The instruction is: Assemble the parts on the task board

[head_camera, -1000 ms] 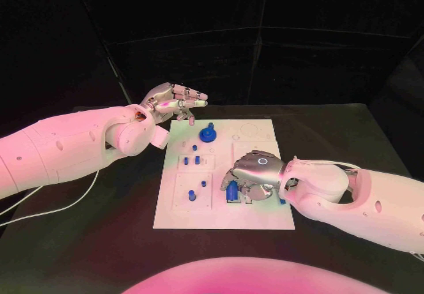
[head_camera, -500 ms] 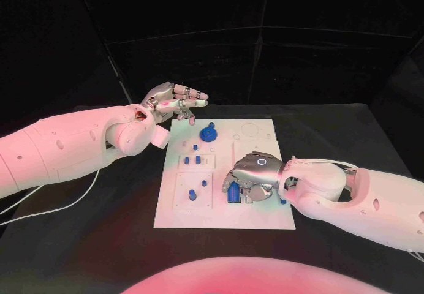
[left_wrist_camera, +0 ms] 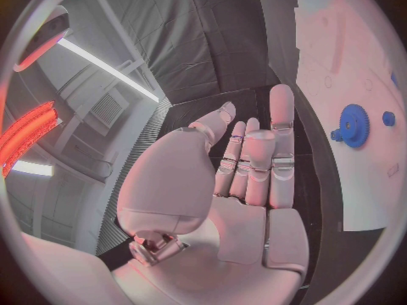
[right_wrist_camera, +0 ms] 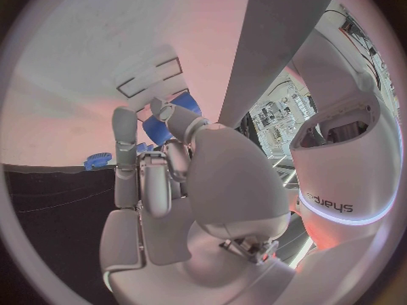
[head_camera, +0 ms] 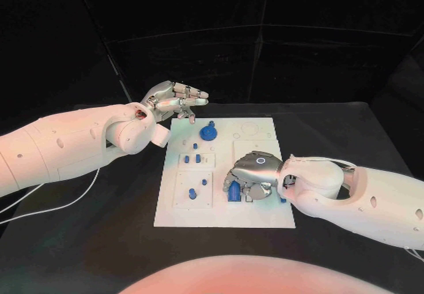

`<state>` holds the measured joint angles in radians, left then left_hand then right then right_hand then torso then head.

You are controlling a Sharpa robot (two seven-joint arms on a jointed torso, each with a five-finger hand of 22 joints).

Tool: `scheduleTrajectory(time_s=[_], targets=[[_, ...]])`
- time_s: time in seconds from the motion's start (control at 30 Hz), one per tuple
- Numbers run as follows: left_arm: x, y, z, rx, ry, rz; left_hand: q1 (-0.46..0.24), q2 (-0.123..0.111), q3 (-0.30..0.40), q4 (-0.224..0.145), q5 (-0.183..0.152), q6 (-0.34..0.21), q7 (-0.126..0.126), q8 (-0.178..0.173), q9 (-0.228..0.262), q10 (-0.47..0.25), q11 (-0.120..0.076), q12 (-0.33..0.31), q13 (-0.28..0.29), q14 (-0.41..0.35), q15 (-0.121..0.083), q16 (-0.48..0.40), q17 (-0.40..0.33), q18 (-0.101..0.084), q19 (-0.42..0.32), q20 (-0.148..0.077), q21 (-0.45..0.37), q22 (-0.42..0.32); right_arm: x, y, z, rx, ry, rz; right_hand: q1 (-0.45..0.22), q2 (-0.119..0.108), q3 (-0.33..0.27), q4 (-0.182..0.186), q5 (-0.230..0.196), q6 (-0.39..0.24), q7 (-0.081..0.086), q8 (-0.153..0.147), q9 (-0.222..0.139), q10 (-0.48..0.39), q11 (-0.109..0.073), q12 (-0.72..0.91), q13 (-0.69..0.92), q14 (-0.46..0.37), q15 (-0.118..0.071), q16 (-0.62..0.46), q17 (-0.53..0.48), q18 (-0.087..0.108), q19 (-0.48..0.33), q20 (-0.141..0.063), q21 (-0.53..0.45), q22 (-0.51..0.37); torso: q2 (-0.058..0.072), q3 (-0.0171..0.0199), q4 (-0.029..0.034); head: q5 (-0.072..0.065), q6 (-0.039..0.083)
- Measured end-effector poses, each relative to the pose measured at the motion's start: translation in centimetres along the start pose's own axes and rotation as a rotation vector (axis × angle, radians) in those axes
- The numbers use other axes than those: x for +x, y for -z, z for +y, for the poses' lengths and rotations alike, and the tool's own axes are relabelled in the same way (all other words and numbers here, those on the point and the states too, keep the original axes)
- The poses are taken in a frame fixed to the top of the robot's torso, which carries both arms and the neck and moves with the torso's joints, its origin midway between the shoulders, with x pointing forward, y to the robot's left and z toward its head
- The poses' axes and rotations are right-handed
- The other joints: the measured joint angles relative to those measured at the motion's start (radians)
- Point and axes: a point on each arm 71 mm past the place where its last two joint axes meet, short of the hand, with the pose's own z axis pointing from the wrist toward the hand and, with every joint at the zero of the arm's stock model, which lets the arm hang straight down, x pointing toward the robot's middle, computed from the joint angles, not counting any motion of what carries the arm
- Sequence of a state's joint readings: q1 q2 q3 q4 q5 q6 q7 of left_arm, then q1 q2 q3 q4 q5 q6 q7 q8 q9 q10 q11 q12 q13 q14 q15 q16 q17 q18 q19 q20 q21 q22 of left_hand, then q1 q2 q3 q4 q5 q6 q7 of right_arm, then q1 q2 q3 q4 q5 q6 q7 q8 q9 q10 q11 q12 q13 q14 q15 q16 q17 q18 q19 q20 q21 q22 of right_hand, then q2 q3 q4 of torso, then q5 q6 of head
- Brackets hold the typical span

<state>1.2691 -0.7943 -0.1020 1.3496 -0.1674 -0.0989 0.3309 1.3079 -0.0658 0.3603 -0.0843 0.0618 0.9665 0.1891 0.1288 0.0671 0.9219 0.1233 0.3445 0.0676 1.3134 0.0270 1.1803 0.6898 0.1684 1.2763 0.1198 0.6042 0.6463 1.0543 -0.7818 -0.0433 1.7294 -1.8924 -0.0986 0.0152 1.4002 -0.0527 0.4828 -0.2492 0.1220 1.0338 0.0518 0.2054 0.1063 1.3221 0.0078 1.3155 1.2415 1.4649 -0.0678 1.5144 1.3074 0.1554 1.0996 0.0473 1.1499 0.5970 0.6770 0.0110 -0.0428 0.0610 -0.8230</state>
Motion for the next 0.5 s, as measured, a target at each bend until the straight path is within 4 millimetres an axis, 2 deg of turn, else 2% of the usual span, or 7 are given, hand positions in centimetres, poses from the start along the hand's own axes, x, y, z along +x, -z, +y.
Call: scheduleTrajectory(time_s=[0.3, 0.47, 0.5], targets=[[0.00, -0.02, 0.01, -0.001, 0.000, 0.000, 0.000, 0.000, 0.000, 0.000, 0.000, 0.000, 0.000, 0.000, 0.000, 0.000, 0.000, 0.000, 0.000, 0.000, 0.000, 0.000, 0.000, 0.000, 0.000, 0.000, 0.000, 0.000, 0.09, -0.04, -0.19, 0.012, 0.000, 0.021, 0.000, 0.000, 0.002, -0.001, 0.000, 0.000, 0.000, 0.000, -0.005, -0.009, -0.001, -0.012, -0.011, 0.000, 0.000, -0.002, 0.000, 0.000, -0.010, -0.003, -0.005, -0.009, 0.000, -0.0002, 0.0000, 0.000, -0.002], [0.01, -0.03, 0.01, -0.001, 0.000, 0.001, 0.000, 0.000, 0.000, 0.000, 0.000, 0.000, 0.000, 0.000, 0.000, 0.000, 0.000, 0.000, 0.000, 0.000, 0.000, 0.000, 0.000, 0.000, 0.000, 0.000, 0.000, 0.000, 0.08, -0.12, -0.19, 0.014, 0.001, 0.027, -0.003, -0.005, 0.005, 0.001, 0.000, 0.000, 0.001, -0.011, -0.006, -0.015, -0.002, -0.016, -0.018, 0.000, 0.000, -0.002, 0.000, 0.000, -0.016, -0.002, -0.005, -0.014, -0.001, -0.0005, 0.0000, 0.000, -0.002], [0.01, -0.03, 0.01, -0.001, 0.000, 0.001, 0.000, 0.000, 0.000, 0.000, 0.000, 0.000, 0.000, 0.000, 0.000, 0.000, 0.000, 0.000, 0.000, 0.000, 0.000, 0.000, 0.000, 0.000, 0.000, 0.000, 0.000, 0.000, 0.09, -0.13, -0.19, 0.014, 0.001, 0.029, -0.003, -0.005, 0.005, 0.001, 0.000, -0.005, 0.005, -0.016, -0.007, -0.020, -0.001, -0.020, -0.020, 0.000, 0.000, -0.006, 0.000, 0.000, -0.017, -0.003, -0.008, -0.016, -0.001, -0.0006, 0.0000, 0.000, -0.002]])
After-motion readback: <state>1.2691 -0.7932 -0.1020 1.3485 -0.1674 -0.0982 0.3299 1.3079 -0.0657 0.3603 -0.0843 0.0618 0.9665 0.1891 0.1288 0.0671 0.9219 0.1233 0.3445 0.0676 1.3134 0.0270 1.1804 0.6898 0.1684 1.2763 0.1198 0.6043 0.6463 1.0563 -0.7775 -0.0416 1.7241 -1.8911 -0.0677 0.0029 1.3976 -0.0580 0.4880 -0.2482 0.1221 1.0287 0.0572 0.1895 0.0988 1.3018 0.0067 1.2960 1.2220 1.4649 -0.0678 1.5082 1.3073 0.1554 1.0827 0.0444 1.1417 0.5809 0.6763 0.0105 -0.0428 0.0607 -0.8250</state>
